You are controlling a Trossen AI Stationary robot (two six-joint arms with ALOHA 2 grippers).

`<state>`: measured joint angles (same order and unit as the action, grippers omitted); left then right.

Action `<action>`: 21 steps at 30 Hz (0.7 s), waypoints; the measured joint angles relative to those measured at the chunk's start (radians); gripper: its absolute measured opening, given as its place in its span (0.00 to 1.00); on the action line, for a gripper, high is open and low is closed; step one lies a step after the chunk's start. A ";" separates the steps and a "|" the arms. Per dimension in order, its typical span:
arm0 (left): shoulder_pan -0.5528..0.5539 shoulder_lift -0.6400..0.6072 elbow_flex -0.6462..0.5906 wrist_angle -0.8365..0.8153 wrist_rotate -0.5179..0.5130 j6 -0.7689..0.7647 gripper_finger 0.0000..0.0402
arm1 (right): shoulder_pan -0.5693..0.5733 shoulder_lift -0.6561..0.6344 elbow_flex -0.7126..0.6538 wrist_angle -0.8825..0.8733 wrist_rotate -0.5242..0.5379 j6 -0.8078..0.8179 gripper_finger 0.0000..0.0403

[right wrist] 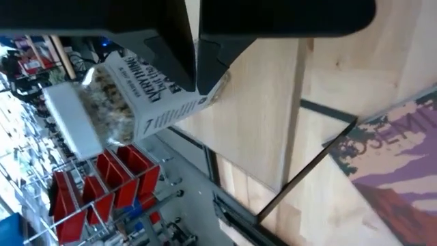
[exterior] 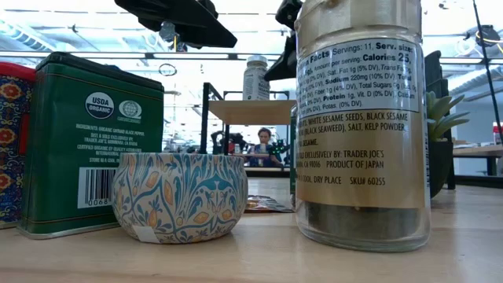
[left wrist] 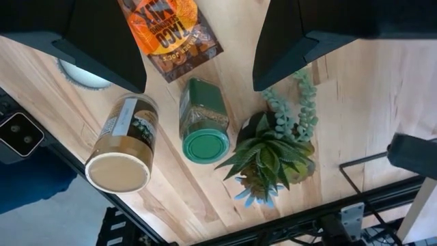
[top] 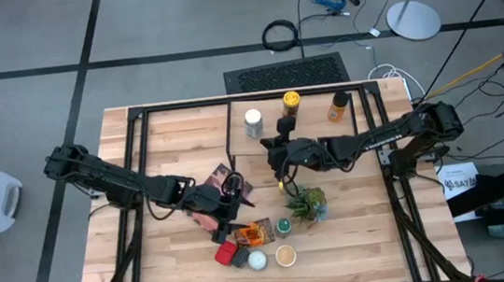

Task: Shelf spices
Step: Adjust the white seasoning bottle

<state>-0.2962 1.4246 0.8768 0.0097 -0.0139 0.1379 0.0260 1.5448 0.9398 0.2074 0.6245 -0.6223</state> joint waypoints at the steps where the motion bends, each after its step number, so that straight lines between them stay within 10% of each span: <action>1: 0.000 0.000 0.000 0.000 0.000 0.000 0.69 | -0.004 0.000 0.000 0.010 -0.003 0.000 0.00; 21: 0.000 0.000 0.000 0.006 -0.003 0.000 0.69 | -0.079 0.101 0.031 0.046 -0.099 0.035 0.00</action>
<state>-0.2962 1.4246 0.8768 0.0162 -0.0166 0.1379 -0.0532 1.6460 0.9712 0.2539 0.5255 -0.5877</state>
